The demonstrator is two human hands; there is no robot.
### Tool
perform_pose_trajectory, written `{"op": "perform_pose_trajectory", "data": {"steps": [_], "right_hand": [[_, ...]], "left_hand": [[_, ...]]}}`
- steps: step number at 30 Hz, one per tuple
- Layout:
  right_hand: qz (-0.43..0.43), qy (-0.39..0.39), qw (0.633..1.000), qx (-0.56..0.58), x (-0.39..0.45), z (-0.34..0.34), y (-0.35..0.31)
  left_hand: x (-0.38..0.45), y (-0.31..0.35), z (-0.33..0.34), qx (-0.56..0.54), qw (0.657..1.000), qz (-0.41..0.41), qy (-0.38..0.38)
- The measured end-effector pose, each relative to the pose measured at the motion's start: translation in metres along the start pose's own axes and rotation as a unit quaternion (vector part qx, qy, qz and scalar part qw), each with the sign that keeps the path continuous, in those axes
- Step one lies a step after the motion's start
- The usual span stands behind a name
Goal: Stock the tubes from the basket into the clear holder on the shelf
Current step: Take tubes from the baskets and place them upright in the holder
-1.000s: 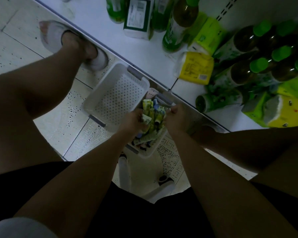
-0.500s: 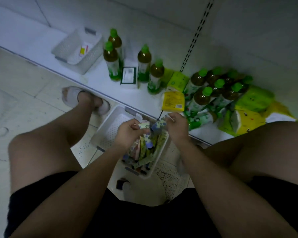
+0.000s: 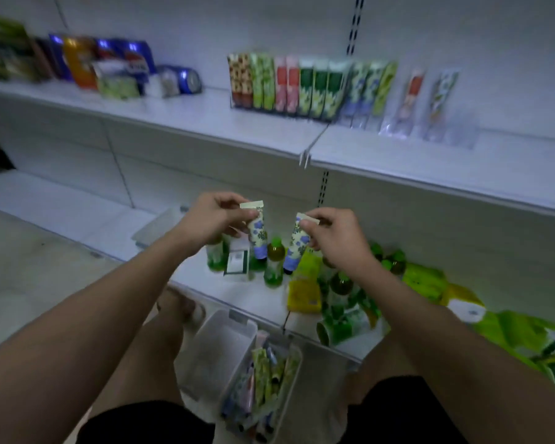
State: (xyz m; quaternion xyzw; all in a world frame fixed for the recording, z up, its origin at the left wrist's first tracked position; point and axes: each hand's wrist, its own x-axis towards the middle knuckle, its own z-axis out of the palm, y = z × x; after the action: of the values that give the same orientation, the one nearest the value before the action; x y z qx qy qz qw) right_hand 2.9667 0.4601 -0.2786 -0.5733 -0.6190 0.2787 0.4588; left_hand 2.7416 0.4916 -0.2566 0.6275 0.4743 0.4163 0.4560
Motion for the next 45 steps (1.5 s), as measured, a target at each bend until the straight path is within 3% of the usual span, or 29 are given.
{"op": "perform_pose_trajectory", "data": {"steps": [8, 16, 30, 45], "right_hand": [[-0.087, -0.003, 0.996, -0.02, 0.013, -0.078, -0.098], [-0.12, 0.051, 0.985, -0.111, 0.062, -0.145, -0.144], [-0.14, 0.092, 0.945, -0.282, 0.185, -0.184, -0.135], [-0.167, 0.169, 0.916, -0.324, 0.281, -0.179, -0.08]], "left_hand": [[0.012, 0.135, -0.012, 0.07, 0.99, 0.12, -0.027], [0.049, 0.206, 0.005, 0.116, 0.976, 0.18, -0.033], [0.153, 0.241, 0.039, 0.159, 0.964, 0.207, -0.055], [0.244, 0.237, 0.072, 0.128, 0.963, 0.214, -0.102]]}}
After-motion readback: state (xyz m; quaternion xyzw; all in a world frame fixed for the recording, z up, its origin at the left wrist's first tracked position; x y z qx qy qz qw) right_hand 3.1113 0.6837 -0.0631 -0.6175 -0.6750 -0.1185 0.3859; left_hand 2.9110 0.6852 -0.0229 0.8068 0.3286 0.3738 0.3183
